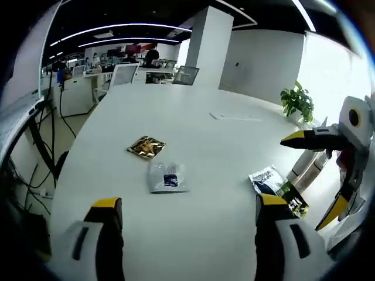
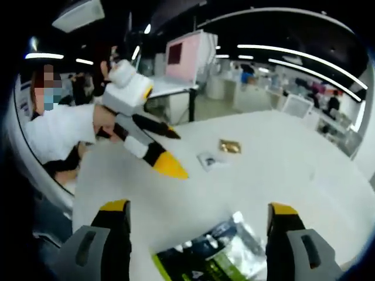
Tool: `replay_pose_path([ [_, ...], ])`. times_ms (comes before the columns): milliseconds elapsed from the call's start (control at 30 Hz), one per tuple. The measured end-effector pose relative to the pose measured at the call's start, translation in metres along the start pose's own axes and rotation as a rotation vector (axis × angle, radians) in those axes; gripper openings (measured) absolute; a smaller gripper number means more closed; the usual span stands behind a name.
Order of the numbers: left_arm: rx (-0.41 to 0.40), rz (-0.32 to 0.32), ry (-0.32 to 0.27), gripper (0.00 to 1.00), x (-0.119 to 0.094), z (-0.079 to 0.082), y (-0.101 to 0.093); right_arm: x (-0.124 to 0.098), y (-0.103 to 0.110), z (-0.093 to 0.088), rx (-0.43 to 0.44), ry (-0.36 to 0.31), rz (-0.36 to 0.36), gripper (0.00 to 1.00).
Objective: Arrange the skincare products in the storage area until every visible bottle or jar stands upright without overlapping.
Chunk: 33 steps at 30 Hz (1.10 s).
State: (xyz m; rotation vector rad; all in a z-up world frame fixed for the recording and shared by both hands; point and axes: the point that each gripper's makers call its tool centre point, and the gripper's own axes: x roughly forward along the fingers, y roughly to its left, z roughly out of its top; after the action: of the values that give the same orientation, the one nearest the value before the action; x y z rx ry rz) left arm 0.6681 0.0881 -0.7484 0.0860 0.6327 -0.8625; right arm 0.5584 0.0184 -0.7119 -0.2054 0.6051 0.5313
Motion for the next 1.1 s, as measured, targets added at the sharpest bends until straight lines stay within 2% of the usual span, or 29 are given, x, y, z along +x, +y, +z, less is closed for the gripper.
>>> replay_pose_path([
  [100, 0.024, 0.015, 0.014, 0.86, 0.014, -0.001, 0.004, 0.002, 0.000, -0.003, 0.000, 0.009, 0.001, 0.97],
  [167, 0.092, 0.044, 0.006, 0.85, 0.020, 0.002, 0.010, 0.003, -0.001, -0.004, -0.002, 0.015, -0.002, 0.98],
  [300, 0.052, 0.047, 0.019, 0.85, 0.031, 0.002, 0.014, 0.005, -0.003, -0.007, -0.007, 0.024, -0.009, 0.99],
  [433, 0.069, 0.061, 0.012, 0.84, 0.037, 0.006, 0.015, 0.007, -0.003, -0.009, -0.001, 0.028, -0.008, 0.99],
  [700, 0.092, 0.046, 0.035, 0.80, 0.052, 0.007, 0.014, 0.010, -0.007, -0.009, 0.020, 0.024, -0.015, 0.99],
  [833, 0.108, 0.058, 0.045, 0.80, 0.057, 0.006, 0.017, 0.010, -0.008, -0.008, 0.021, 0.022, -0.017, 0.99],
  [1100, 0.113, 0.061, 0.071, 0.72, 0.064, 0.002, 0.022, 0.012, -0.008, -0.012, 0.031, 0.027, -0.011, 0.99],
])
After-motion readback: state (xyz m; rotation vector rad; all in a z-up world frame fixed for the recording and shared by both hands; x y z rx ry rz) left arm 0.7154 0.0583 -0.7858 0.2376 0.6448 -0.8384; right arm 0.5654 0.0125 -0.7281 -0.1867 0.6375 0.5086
